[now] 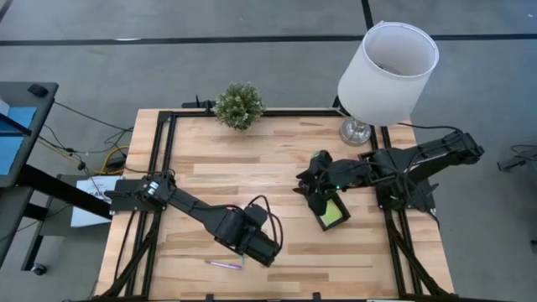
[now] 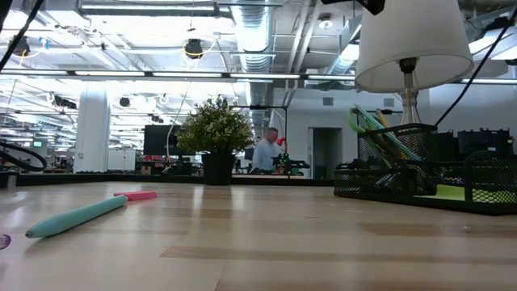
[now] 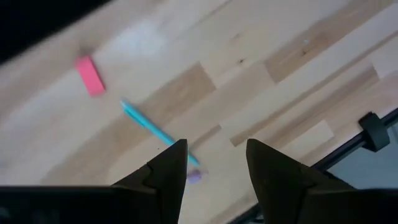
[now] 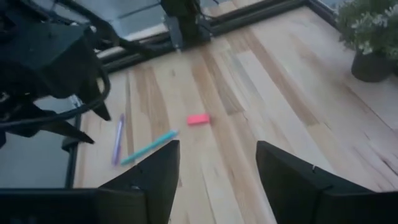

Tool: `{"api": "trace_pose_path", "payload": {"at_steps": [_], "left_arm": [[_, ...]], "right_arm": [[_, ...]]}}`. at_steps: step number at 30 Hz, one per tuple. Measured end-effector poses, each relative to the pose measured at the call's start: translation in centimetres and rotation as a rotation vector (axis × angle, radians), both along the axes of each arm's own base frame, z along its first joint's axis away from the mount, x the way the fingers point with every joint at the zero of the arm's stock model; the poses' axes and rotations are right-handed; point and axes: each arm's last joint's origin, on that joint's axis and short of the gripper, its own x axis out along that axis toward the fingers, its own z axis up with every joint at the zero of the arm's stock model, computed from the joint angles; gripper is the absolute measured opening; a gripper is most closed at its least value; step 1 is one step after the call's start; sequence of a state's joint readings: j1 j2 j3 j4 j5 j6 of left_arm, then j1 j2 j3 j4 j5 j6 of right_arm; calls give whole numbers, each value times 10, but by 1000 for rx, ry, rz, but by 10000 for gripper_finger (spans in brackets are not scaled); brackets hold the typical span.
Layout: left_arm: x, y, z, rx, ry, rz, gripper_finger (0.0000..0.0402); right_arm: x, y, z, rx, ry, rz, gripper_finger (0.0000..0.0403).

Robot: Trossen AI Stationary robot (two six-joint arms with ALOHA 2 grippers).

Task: Pick and place office supplies into organizer
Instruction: Put the blue pen into the black desk organizer

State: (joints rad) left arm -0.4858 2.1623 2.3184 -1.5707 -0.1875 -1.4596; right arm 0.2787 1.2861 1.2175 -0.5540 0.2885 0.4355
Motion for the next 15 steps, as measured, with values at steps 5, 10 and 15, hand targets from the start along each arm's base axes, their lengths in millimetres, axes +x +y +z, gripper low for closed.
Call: {"api": "trace_pose_path", "payload": {"at_steps": [5,10,15], "left_arm": [[-6,19,24,79,-61,-134,158],[-28,45,63,176,-191,-121,158],[-73,66,60,178,-116,-94,158]], "right_arm": [[1,0,2,6,-24,0,198],[0,0,5,11,-37,1,196],[-3,2,7,16,-47,14,196]]}}
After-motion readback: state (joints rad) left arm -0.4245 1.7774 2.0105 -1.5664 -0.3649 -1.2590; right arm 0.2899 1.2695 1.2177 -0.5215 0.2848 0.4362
